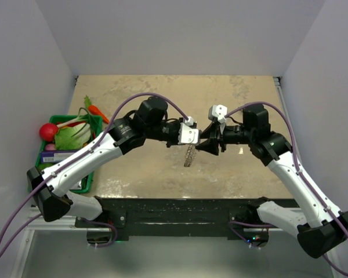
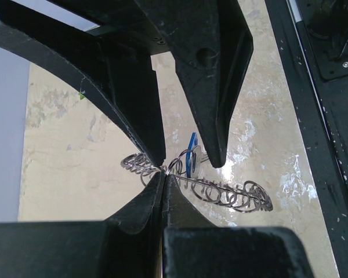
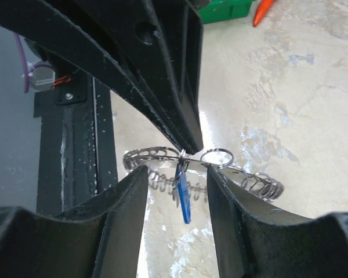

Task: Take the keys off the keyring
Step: Remove the key from the keyring.

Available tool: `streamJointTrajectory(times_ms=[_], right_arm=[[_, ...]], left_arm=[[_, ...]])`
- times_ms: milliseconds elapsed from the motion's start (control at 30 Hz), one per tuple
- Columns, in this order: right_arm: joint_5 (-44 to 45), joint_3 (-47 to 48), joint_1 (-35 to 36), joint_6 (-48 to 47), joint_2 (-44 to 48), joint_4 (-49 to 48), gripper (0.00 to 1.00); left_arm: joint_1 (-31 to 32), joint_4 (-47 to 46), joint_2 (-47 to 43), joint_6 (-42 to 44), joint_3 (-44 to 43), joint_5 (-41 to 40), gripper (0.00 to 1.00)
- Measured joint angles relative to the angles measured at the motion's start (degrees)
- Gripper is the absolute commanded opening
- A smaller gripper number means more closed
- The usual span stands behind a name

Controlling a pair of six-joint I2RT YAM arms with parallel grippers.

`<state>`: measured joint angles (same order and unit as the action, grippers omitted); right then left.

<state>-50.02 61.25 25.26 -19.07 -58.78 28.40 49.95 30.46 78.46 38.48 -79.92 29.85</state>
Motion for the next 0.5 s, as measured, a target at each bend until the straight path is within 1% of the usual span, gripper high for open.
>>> streamJointTrajectory(times_ms=[33, 167, 300, 400, 500], right_arm=[[0.6, 0.0, 0.1, 0.2, 0.0, -0.3, 0.45], [2.6, 0.0, 0.2, 0.7, 0.0, -1.2, 0.45], [3.1, 0.0, 0.2, 0.7, 0.0, -1.3, 0.41], [3.1, 0.0, 0.2, 0.7, 0.0, -1.3, 0.34], [3.5, 0.0, 0.2, 0.6, 0.0, -1.3, 0.21]], left_arm=[[-0.1, -0.1, 0.0, -0.2, 0.0, 0.2, 0.00], [-0.6, -0.5, 0.0, -1.0, 0.0, 0.9, 0.00], [-1.2, -1.0, 0.0, -1.9, 0.0, 1.6, 0.00], [-1.5, -1.1, 0.0, -2.4, 0.0, 1.8, 0.00], [-1.9, -1.4, 0.0, -3.1, 0.0, 2.2, 0.00]])
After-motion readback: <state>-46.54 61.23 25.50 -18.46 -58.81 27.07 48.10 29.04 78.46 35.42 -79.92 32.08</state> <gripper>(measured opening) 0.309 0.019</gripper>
